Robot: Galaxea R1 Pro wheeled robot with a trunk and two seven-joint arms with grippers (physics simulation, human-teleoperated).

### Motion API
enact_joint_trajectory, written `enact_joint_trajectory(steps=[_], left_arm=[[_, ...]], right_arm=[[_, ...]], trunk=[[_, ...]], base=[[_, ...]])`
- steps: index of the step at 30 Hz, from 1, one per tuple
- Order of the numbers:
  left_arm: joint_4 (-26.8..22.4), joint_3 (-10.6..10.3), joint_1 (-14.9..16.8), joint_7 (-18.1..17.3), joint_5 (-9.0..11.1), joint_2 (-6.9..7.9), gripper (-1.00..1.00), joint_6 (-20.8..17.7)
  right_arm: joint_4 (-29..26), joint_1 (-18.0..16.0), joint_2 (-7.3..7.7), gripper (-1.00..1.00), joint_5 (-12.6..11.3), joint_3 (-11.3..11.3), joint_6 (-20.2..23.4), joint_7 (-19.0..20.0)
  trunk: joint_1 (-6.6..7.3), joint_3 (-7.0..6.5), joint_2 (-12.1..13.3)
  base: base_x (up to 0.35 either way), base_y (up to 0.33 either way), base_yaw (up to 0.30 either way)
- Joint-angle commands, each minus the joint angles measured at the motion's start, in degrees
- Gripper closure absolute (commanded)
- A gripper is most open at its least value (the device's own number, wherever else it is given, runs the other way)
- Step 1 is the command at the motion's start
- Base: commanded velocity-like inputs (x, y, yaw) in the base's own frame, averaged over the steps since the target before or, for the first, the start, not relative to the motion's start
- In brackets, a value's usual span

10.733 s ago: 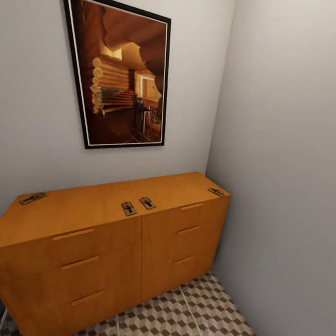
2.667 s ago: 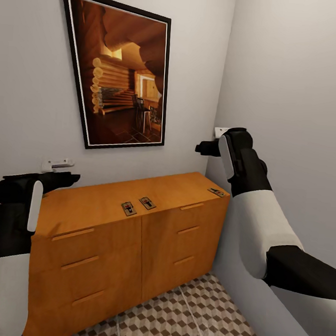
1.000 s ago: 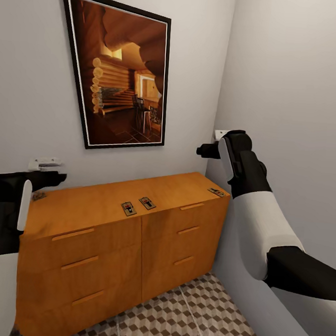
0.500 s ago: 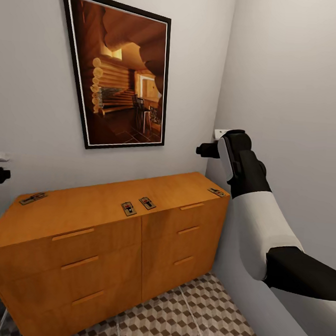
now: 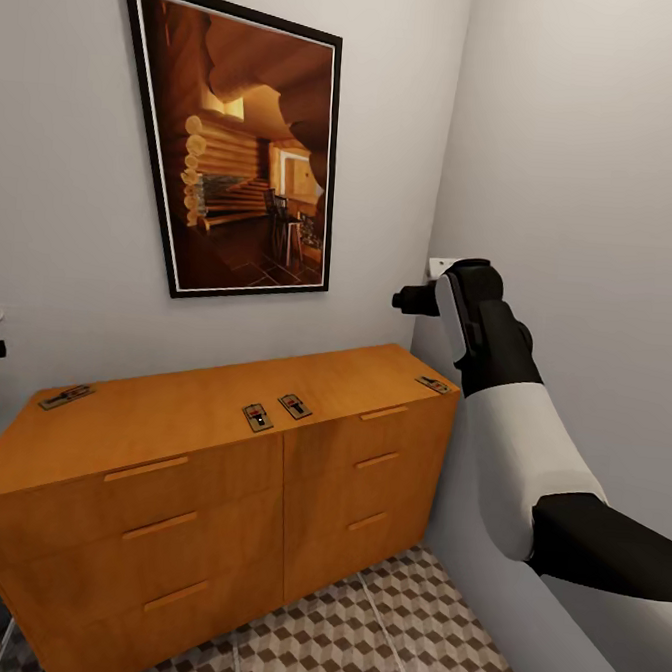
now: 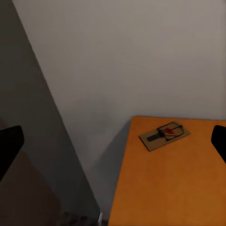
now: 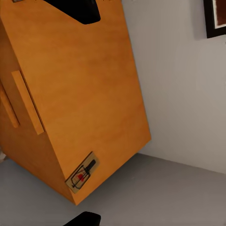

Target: Take the four mousetraps from the cabinet in the bathroom and place them on the bathroom floor. Make sure all four end up on the same floor surface, and ensure that at least two of them are either under or directly next to the same bathroom sink.

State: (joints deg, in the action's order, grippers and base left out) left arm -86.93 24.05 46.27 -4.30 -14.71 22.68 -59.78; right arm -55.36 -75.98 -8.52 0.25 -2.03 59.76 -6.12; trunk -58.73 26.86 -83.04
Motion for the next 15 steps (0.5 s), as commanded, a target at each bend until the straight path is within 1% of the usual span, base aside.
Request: enact_joint_trajectory(steps=[1, 10, 13, 14, 15], left_arm=[[-0.02, 0.04, 0.05, -0.45, -0.5, 0.02, -1.0, -0.22], [0.23, 0.05, 0.05, -0.48, -0.36, -0.32, -1.0, -0.22], [0.34, -0.05, 0.04, -0.55, -0.21, -1.23, -1.0, -0.22], [0.34, -0.05, 0.04, -0.55, -0.21, -1.23, -1.0, -0.22], [0.38, -0.12, 0.02, -0.57, -0.18, -1.76, -1.0, -0.22]], right_arm=[[-0.02, -0.03, 0.0, -1.0, -0.01, -0.08, 0.24, -0.22], [0.04, 0.45, 0.0, -1.0, -0.21, -0.07, 0.24, -0.2], [0.1, 0.54, 0.02, -1.0, -0.11, -0.06, 0.24, -0.2], [0.11, 0.56, 0.03, -1.0, -0.07, -0.06, 0.24, -0.2], [0.11, 0.56, 0.03, -1.0, -0.07, -0.06, 0.24, -0.2]], trunk=[[0.0, 0.07, -0.04], [0.0, 0.07, -0.04], [0.0, 0.07, -0.04], [0.0, 0.07, -0.04], [0.0, 0.07, -0.04]], base=[[0.0, 0.0, 0.0], [0.0, 0.0, 0.0], [0.0, 0.0, 0.0], [0.0, 0.0, 0.0], [0.0, 0.0, 0.0]])
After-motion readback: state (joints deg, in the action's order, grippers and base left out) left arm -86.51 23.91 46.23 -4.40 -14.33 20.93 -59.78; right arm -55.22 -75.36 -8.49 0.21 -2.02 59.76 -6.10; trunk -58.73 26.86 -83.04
